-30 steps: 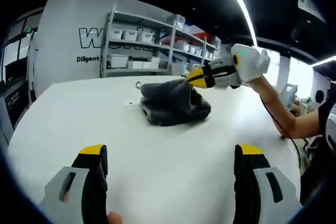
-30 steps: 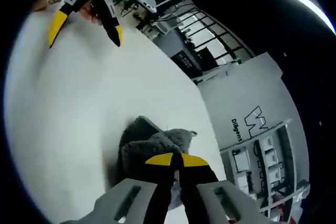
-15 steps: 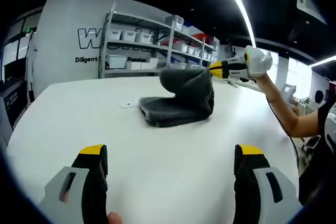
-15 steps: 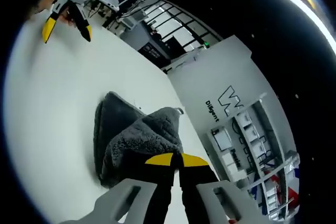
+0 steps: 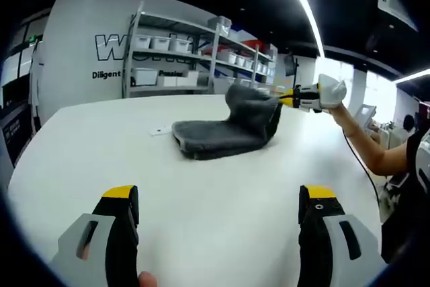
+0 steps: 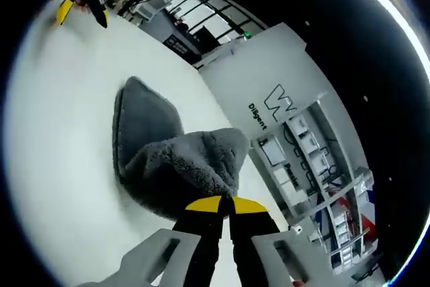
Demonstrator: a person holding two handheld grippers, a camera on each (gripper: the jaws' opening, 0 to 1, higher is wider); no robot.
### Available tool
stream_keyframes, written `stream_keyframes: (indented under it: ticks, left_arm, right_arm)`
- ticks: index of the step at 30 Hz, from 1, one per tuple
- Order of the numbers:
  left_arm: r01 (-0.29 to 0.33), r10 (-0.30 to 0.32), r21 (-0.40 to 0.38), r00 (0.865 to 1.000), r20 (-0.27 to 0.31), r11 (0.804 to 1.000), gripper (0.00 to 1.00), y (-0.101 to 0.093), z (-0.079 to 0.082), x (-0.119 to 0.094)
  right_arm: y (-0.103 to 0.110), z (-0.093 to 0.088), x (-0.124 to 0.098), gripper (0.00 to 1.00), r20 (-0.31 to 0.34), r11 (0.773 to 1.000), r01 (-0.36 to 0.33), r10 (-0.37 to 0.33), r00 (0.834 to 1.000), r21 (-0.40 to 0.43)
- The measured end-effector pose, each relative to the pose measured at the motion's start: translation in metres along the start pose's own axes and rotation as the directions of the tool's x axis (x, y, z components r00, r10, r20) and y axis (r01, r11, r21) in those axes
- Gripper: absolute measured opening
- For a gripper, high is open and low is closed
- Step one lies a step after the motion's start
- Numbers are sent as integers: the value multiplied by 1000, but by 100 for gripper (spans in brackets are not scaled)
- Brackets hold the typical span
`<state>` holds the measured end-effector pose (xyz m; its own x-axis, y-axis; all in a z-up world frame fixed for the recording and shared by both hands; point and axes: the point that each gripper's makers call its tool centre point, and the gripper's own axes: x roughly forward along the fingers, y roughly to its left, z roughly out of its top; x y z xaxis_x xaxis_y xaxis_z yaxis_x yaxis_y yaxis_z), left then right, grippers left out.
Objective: Open the folded towel by lifting each exposed corner and separating the folded layers until the towel lies flat within the target outline without major curled edges
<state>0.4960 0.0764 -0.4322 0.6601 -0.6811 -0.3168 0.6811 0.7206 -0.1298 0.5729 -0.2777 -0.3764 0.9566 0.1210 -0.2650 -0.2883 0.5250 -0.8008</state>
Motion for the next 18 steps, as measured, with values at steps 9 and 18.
stream_keyframes:
  ticks: [9,18]
  left_arm:
    - [7,-7,-10,1000,-1,1000,98,0,-1,1]
    - [0,0,-11,1000,-20,1000,98,5,-5,2]
  right_arm:
    - [8,-70,-6,0,-131,996,-24,35,991,83]
    - [46,-128,-7,0,-245,965,-141,195,950,223]
